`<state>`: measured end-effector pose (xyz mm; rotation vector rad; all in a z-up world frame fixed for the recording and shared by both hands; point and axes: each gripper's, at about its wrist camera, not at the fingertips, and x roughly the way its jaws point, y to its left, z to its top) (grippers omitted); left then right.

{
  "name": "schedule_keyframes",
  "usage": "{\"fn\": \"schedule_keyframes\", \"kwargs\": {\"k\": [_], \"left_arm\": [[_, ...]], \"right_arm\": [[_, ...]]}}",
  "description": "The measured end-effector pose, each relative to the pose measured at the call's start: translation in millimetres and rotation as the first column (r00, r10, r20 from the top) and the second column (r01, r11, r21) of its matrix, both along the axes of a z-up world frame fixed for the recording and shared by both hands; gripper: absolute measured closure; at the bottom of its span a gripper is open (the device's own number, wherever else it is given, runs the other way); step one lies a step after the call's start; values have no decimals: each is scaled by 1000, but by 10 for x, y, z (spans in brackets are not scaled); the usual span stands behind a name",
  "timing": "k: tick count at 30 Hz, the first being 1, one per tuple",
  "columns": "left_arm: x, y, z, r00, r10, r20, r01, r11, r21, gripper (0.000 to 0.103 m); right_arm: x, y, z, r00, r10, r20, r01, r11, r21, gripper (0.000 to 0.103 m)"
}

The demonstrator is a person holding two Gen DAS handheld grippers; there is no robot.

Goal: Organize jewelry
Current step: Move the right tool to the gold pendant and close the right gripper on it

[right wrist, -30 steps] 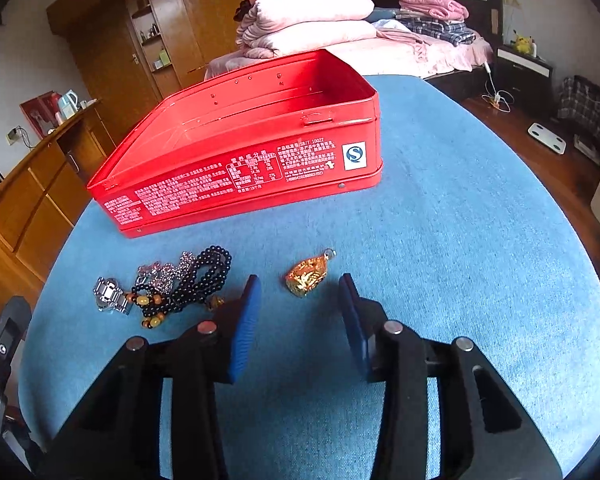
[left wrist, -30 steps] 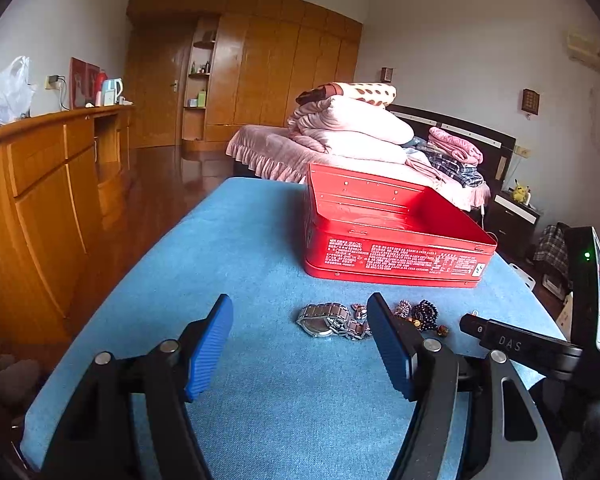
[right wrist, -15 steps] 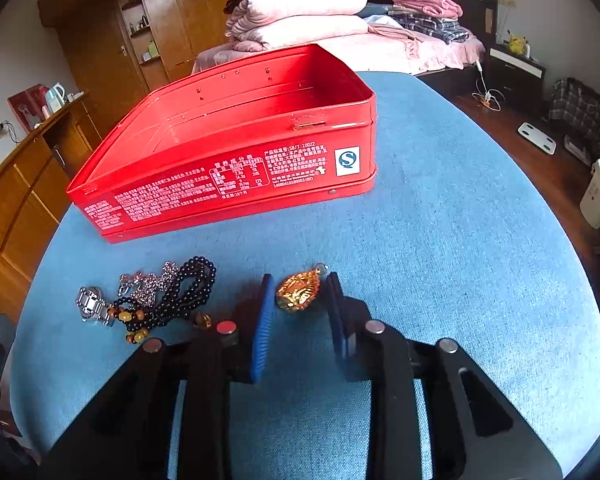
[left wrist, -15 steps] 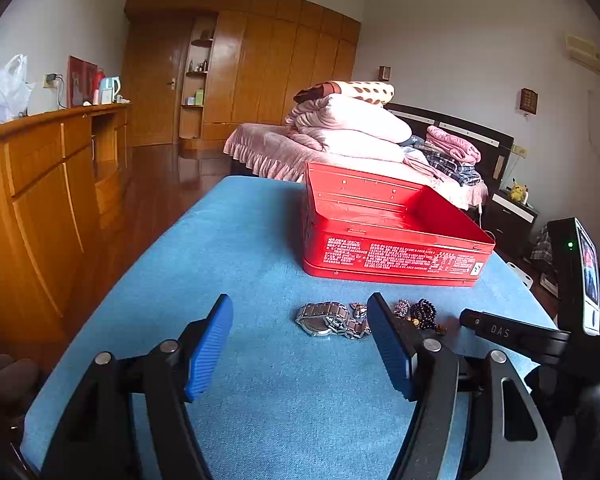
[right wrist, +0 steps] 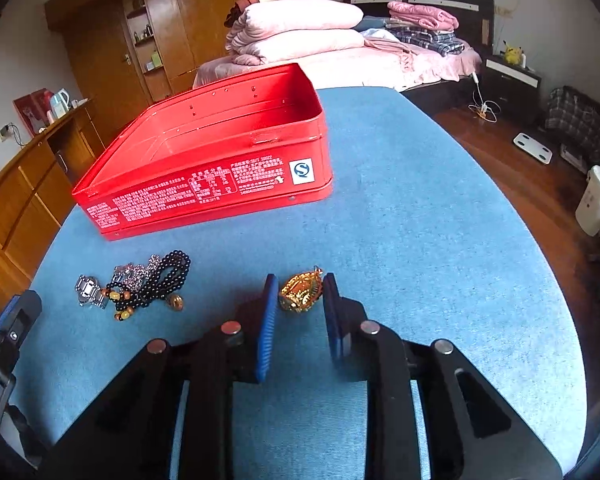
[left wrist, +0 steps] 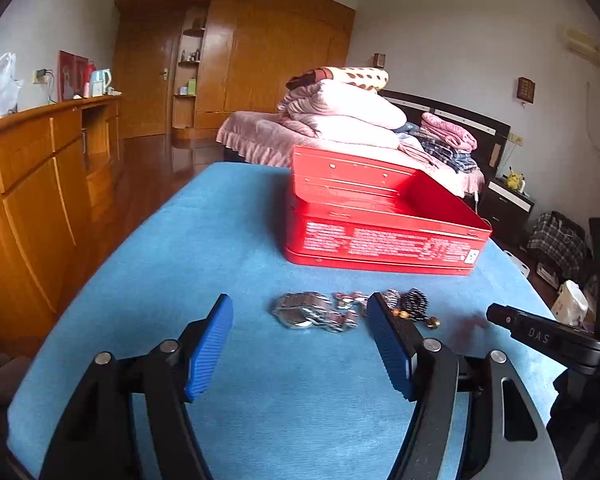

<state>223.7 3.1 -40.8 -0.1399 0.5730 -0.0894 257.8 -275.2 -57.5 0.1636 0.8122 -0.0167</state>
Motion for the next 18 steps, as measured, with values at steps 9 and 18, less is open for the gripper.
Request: {"fn": "schedule_keyframes", "kwargs": {"k": [9,18], "left_arm": [[266,-598,-118,987,-122,-109,118,992,-45,36],[546,-718,-288,964,-115,-240,96,991,-91,41]], "right_arm": [[-92,-313,39,1000,-16,25,16,1000,9,81],[-123,-438,23,999,-5,33,4,1000,27,81]]}}
